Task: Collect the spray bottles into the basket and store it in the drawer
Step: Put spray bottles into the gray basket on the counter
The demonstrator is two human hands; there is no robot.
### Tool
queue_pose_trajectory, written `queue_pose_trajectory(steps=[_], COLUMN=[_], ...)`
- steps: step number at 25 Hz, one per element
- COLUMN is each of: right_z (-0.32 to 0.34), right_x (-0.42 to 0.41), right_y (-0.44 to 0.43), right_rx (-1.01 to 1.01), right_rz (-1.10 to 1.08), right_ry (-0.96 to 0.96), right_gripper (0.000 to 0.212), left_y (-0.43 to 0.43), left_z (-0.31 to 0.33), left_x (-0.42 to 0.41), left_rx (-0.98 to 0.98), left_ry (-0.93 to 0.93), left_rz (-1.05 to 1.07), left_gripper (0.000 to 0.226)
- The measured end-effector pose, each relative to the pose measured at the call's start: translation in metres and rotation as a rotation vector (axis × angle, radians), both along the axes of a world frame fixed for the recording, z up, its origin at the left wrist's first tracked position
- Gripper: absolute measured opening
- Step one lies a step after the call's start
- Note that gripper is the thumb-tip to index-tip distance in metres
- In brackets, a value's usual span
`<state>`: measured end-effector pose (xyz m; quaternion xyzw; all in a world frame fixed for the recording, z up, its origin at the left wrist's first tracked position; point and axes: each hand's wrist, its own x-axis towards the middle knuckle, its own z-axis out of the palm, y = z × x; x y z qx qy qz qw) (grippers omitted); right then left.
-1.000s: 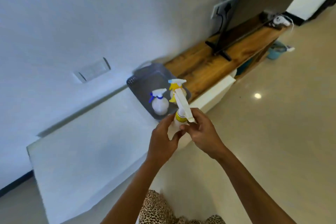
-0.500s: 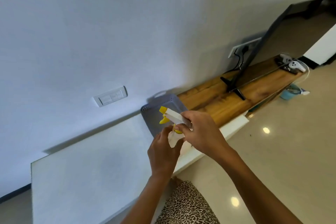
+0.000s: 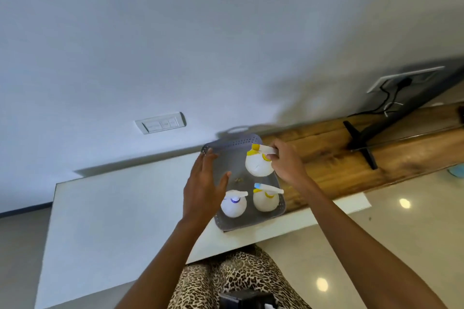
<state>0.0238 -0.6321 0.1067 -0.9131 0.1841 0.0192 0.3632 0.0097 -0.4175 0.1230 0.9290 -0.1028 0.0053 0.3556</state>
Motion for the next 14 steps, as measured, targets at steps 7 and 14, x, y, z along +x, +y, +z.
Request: queue_pose_trajectory(steps=[7,14], right_z=[-0.080,-0.121], right_x=[0.020,0.030], right_y=[-0.031,-0.030], right_rx=[0.017,-0.026], right_rz=[0.066,0.185], right_ry=[0.141,0.184], right_gripper=[0.007,0.006], left_y=[-0.002,0.002], left_z=[-0.009,-0.015], left_x=[0.001,-0.002], left_rx=[0.063,0.083], left_ry=[0.053,0.128], left_rz=[0.057,0.109], left_gripper=[0.042,0.039])
